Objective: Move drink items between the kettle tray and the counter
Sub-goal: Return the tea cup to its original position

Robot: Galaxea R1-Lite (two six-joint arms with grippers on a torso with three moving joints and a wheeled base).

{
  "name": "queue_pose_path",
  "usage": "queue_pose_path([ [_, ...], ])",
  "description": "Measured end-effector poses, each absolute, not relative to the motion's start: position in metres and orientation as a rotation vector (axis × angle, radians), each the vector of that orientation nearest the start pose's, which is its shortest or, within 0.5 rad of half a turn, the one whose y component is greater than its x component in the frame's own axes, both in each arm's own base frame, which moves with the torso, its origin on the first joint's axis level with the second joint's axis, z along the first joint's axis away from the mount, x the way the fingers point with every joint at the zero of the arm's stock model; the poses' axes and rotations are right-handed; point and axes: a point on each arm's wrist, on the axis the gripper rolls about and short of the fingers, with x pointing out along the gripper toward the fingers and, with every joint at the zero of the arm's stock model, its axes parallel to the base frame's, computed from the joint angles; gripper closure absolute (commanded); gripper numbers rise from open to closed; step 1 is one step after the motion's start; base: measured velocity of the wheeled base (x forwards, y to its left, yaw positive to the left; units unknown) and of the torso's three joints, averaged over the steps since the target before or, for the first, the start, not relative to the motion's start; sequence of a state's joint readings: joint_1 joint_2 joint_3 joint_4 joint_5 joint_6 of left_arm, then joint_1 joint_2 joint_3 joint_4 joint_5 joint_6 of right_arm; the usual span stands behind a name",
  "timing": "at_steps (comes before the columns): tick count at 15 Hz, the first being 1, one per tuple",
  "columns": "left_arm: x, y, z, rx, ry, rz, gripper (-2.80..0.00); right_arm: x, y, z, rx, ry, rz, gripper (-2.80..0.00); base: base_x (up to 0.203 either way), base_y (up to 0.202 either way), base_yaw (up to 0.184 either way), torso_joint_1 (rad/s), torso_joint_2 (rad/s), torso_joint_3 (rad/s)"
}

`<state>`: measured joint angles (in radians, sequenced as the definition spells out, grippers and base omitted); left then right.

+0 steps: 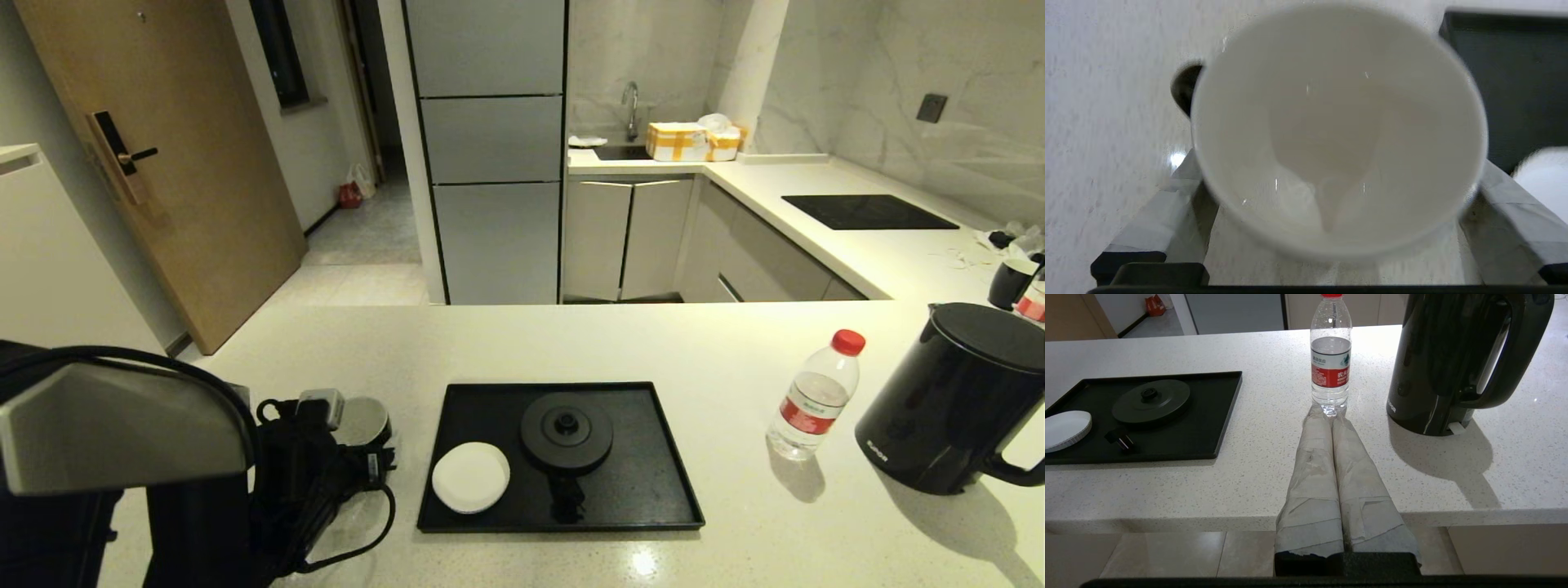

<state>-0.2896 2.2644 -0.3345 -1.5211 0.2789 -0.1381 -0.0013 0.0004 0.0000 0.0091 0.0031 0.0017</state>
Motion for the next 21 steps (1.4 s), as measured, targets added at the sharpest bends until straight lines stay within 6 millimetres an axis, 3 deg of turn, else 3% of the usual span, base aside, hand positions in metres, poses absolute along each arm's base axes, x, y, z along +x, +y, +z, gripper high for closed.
queue_pose_path([
  [21, 0.321, -0.082, -0.016, -0.006, 0.332, 0.072, -2.80, -0.023, 0.000, 0.075, 0.002, 0.009, 0.001, 0.00, 0.000, 0.000, 0.000, 0.000, 0.00, 0.000],
])
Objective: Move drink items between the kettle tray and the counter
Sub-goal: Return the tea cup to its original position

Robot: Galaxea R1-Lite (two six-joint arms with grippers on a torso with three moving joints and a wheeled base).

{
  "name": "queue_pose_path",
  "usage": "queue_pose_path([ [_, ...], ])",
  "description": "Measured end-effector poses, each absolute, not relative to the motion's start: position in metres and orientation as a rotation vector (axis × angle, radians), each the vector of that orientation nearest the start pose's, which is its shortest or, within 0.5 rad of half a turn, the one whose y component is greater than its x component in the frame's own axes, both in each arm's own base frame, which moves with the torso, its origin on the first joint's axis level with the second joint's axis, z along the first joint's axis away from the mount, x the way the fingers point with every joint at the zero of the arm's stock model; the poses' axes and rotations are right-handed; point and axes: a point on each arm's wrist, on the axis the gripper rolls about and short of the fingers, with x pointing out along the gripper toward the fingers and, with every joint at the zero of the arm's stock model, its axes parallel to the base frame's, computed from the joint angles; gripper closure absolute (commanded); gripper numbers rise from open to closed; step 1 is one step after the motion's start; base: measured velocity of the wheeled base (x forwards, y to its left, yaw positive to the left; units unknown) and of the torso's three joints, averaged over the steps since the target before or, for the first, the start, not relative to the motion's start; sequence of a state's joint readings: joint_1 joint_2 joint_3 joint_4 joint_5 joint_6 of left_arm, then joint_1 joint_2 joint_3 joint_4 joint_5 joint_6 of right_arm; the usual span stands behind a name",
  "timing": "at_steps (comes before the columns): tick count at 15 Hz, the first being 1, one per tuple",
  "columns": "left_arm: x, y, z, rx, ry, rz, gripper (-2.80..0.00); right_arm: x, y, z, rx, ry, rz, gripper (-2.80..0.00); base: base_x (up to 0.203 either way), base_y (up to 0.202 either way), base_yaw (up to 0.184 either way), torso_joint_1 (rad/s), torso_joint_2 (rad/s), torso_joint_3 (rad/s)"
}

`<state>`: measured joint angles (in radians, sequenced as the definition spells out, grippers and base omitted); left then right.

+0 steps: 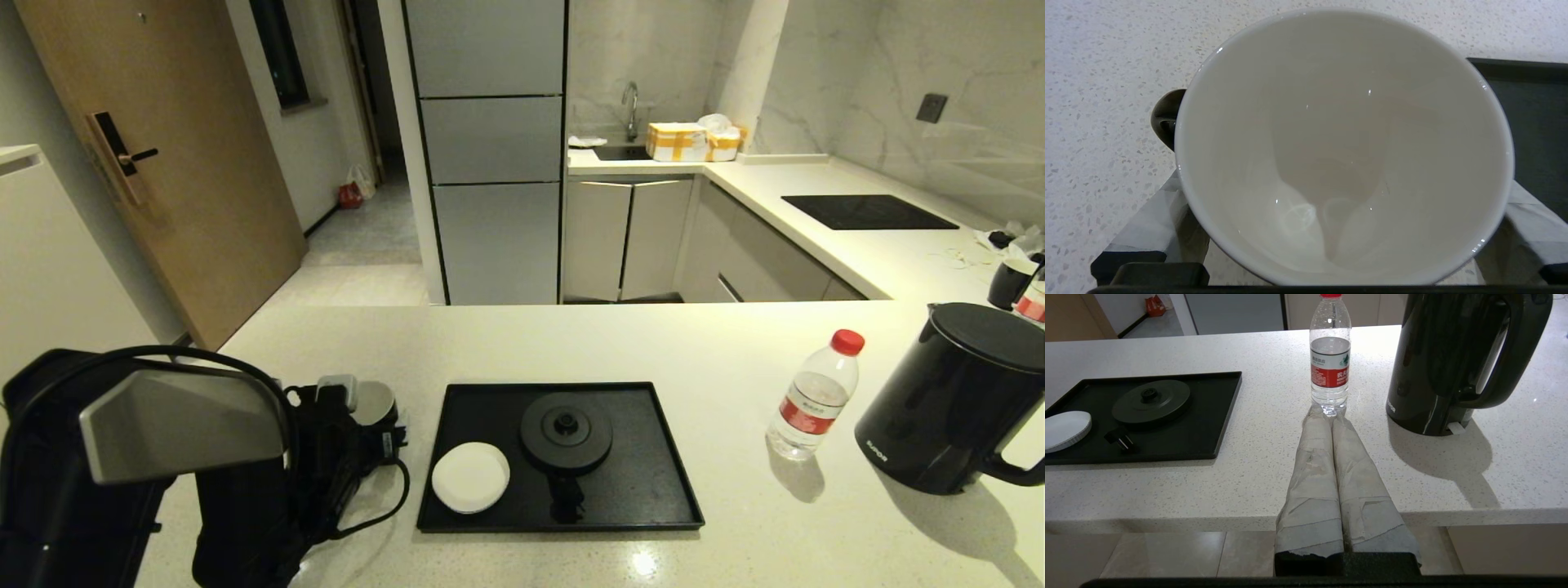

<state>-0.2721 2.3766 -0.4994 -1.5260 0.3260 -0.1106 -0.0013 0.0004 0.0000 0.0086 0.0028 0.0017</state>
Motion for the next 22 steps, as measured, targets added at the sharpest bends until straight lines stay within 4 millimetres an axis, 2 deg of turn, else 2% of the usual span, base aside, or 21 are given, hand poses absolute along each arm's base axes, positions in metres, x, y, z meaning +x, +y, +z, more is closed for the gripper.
queue_pose_path([
  [17, 0.320, -0.082, -0.031, 0.006, 0.371, 0.079, -2.80, -0.023, 0.000, 0.075, 0.002, 0.009, 0.001, 0.00, 0.000, 0.000, 0.000, 0.000, 0.00, 0.000],
  [18, 0.320, -0.083, -0.032, 0.007, 0.373, 0.078, 0.00, -0.023, 0.000, 0.075, 0.002, 0.009, 0.002, 0.00, 0.000, 0.000, 0.000, 0.000, 0.00, 0.000],
  [22, 0.320, -0.082, -0.033, 0.008, 0.378, 0.080, 0.00, -0.023, 0.000, 0.075, 0.002, 0.010, 0.001, 0.00, 0.000, 0.000, 0.000, 0.000, 0.00, 0.000],
])
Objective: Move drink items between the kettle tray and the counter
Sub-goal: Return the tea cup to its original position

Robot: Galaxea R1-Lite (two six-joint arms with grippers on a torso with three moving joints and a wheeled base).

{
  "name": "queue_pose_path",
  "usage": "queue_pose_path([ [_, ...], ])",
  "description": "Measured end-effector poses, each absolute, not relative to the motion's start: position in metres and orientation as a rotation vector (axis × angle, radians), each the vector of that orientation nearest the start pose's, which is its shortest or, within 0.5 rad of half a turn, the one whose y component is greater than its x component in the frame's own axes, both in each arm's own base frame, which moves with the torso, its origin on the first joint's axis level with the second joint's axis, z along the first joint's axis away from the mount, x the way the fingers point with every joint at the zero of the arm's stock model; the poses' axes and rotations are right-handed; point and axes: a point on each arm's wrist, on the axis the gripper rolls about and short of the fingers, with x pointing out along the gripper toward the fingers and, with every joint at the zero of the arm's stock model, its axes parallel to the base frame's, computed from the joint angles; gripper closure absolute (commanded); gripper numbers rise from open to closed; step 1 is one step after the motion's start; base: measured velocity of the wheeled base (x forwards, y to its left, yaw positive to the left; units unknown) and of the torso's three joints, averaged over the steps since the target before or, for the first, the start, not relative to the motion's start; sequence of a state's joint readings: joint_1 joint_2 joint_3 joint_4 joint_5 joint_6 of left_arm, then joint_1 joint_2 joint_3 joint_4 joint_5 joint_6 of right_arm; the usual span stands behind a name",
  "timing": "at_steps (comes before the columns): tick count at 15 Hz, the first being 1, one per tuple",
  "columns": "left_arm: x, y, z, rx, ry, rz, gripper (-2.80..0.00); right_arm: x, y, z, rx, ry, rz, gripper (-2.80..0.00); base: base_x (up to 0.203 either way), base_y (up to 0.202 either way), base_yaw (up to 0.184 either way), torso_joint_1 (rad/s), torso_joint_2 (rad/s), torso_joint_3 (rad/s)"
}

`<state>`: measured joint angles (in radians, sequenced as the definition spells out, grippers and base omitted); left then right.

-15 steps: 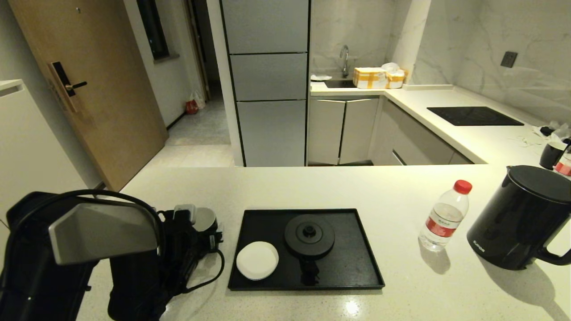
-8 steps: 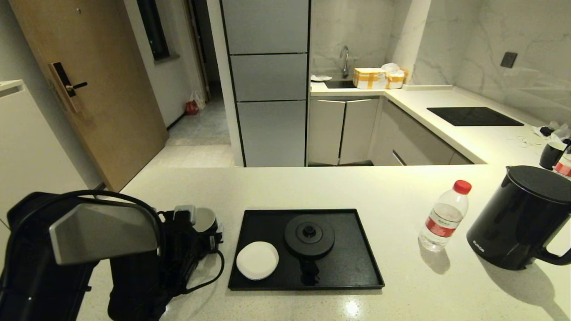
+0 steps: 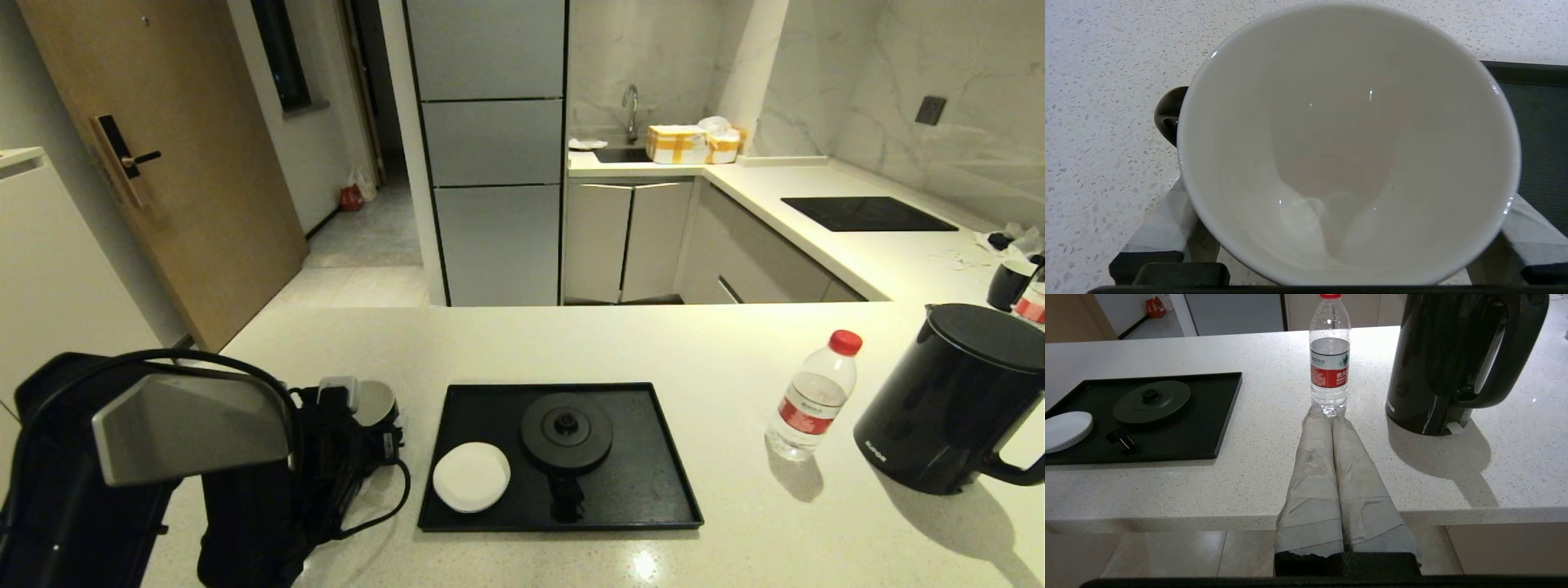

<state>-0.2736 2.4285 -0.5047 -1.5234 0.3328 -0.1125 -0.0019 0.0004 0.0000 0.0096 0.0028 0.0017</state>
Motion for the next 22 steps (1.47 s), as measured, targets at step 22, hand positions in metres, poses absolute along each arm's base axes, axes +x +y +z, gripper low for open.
queue_pose_path([
  [22, 0.291, -0.128, 0.011, 0.002, 0.288, -0.053, 0.00, -0.023, 0.000, 0.075, 0.002, 0.009, 0.001, 0.00, 0.000, 0.000, 0.000, 0.000, 0.00, 0.000],
])
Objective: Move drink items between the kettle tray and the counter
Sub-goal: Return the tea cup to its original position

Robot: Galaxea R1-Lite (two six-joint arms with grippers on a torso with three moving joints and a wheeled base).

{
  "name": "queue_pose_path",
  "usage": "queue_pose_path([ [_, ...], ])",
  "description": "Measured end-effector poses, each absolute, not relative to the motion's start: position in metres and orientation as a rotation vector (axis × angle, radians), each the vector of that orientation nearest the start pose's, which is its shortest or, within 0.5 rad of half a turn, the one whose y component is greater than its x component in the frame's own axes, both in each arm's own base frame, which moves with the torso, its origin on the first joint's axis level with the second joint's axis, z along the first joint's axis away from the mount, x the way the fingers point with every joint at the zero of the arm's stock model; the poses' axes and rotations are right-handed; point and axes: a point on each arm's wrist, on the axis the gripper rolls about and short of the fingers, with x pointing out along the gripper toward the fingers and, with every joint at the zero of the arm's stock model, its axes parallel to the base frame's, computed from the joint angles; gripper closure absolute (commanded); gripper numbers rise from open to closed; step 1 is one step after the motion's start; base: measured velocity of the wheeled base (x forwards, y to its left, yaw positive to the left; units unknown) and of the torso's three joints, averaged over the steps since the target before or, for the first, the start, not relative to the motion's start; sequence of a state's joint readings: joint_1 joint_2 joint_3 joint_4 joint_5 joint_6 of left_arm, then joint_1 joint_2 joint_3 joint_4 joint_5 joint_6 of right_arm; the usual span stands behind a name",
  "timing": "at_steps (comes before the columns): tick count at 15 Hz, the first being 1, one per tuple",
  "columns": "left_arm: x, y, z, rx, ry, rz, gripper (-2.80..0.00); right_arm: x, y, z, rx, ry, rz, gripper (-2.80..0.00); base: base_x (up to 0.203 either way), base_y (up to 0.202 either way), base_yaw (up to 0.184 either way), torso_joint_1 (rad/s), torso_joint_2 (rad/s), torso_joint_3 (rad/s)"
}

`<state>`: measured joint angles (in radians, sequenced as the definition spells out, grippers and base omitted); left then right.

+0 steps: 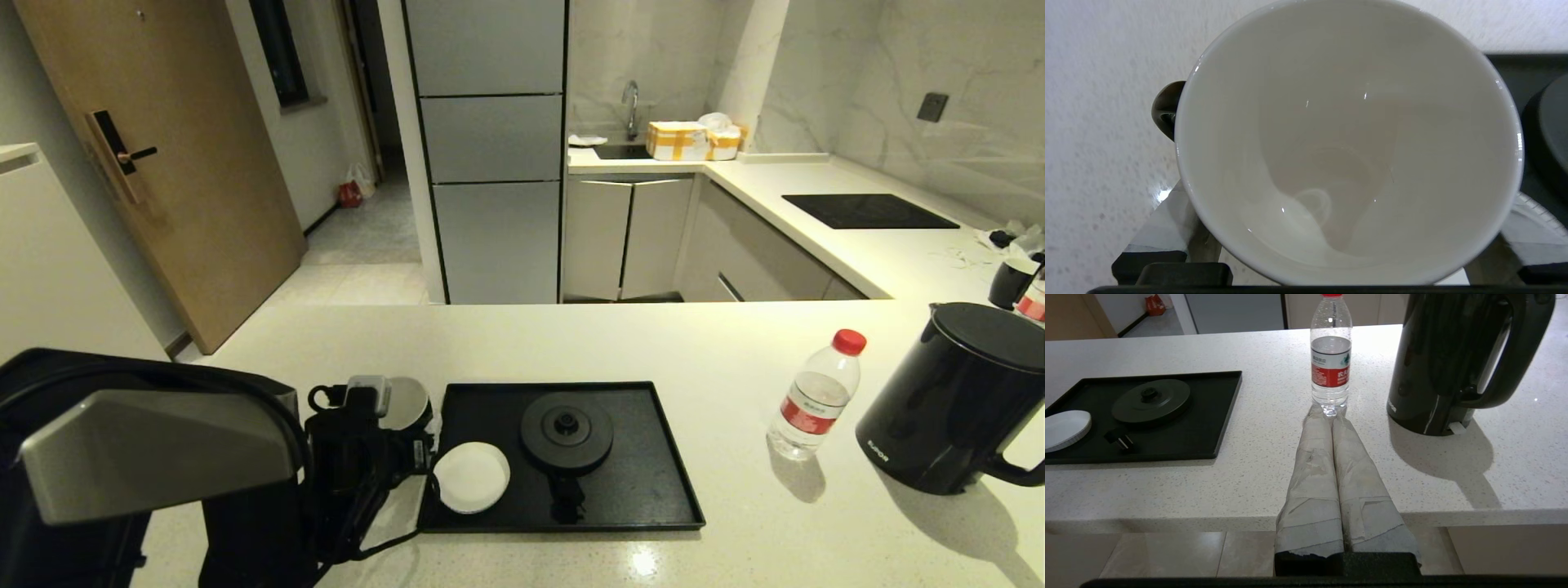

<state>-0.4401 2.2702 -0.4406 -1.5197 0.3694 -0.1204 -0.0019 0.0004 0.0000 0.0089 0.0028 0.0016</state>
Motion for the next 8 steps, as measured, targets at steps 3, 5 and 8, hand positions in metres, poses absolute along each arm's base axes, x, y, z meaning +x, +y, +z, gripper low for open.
queue_pose_path([
  [3, 0.289, -0.134, 0.019, 0.003, 0.261, -0.070, 0.00, -0.023, 0.000, 0.075, 0.002, 0.010, 0.001, 0.00, 0.000, 0.000, 0.000, 0.000, 0.00, 0.000],
  [5, 0.285, -0.142, 0.023, 0.018, 0.246, -0.088, 0.00, -0.023, 0.000, 0.075, 0.002, 0.010, 0.002, 0.00, 0.000, 0.000, 0.000, 0.000, 0.00, 0.000],
  [8, 0.278, -0.152, 0.024, 0.043, 0.241, -0.108, 0.00, -0.023, 0.000, 0.075, 0.002, 0.009, 0.001, 0.00, 0.000, 0.000, 0.000, 0.000, 0.00, 0.000],
])
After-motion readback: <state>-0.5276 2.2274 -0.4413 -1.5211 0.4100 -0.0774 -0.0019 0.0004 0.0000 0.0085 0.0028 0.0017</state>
